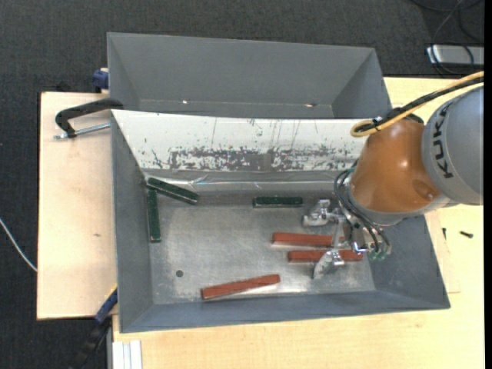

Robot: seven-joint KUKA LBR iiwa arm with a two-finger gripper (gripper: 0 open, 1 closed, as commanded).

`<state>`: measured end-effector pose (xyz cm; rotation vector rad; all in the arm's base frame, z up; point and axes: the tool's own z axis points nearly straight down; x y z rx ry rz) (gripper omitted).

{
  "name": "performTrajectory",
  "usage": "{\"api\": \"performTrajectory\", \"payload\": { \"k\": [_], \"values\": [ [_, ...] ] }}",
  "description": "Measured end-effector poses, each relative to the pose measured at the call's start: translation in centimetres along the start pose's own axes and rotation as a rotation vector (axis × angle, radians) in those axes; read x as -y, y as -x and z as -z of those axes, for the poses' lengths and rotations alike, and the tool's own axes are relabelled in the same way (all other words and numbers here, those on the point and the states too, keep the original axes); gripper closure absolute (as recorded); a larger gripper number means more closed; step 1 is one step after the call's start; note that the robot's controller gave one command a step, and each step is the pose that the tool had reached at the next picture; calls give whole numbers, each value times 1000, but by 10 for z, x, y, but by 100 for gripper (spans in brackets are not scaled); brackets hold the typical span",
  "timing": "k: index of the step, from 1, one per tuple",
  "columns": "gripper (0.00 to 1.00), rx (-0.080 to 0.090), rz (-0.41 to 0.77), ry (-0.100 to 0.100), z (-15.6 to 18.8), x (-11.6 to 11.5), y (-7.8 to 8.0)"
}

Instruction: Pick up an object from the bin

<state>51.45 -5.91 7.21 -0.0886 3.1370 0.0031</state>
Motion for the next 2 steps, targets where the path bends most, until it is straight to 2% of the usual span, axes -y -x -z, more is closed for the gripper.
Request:
{"api": "performTrajectory", "payload": {
  "k": [1, 2],
  "values": [
    [100, -1, 10, 1, 3, 5, -4],
    [100, -1, 10, 1, 3, 5, -4]
  ]
}}
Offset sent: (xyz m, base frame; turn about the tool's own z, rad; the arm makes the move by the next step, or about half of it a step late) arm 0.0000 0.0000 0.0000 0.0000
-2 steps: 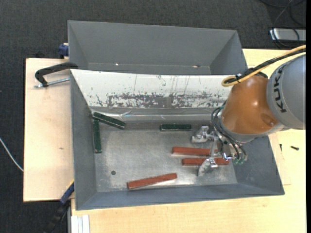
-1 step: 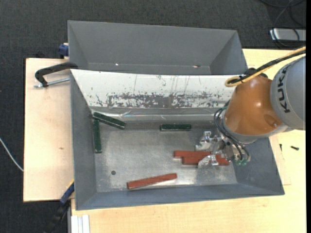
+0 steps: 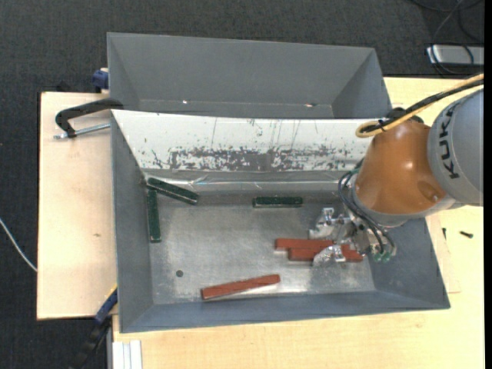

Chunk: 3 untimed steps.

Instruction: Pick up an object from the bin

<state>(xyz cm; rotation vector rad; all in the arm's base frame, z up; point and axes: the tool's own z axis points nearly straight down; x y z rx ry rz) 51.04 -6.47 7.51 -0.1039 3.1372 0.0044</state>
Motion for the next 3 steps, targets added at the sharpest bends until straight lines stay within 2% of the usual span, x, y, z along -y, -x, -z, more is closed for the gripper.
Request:
{"api": "performTrajectory", "payload": {
  "k": [2, 3],
  "values": [
    [100, -4, 0, 0, 4, -1, -1],
    [100, -9, 0, 0, 24, -1, -3]
  ]
}}
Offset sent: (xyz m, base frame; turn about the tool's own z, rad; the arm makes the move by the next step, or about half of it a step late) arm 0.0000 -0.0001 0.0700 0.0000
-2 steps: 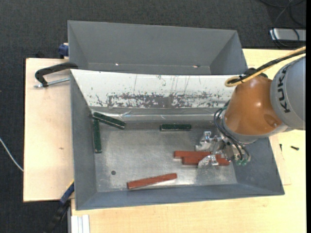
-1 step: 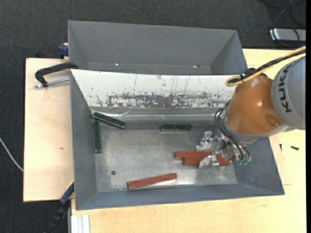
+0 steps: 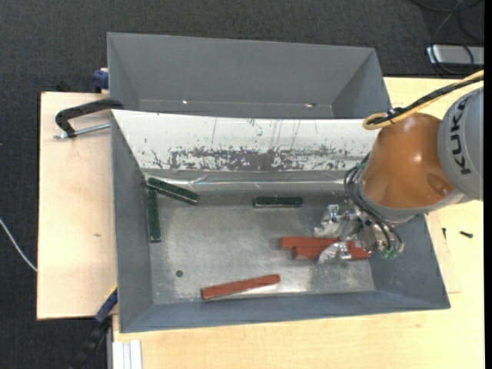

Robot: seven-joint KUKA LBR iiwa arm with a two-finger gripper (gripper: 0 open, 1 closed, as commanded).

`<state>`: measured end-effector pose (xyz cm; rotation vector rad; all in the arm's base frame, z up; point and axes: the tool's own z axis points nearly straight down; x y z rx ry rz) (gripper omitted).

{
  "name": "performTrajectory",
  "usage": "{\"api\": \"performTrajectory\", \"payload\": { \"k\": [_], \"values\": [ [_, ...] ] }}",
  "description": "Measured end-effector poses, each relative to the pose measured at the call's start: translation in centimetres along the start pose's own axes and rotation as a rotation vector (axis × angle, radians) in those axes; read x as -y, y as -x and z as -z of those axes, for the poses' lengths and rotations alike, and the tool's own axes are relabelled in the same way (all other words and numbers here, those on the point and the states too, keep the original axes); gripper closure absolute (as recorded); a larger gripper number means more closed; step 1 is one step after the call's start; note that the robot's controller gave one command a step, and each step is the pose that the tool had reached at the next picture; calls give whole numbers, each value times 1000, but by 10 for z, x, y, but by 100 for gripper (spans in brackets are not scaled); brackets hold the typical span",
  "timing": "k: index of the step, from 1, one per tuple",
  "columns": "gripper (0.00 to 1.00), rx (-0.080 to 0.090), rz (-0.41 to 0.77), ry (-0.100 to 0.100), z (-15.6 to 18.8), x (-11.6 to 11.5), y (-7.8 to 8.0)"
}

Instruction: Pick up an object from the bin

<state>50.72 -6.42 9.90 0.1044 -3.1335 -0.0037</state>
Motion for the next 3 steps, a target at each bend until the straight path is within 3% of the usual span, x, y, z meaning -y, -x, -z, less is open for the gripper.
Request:
{"api": "performTrajectory", "payload": {
  "k": [3],
  "values": [
    [100, 15, 0, -3, 39, 0, 3]
  ]
}}
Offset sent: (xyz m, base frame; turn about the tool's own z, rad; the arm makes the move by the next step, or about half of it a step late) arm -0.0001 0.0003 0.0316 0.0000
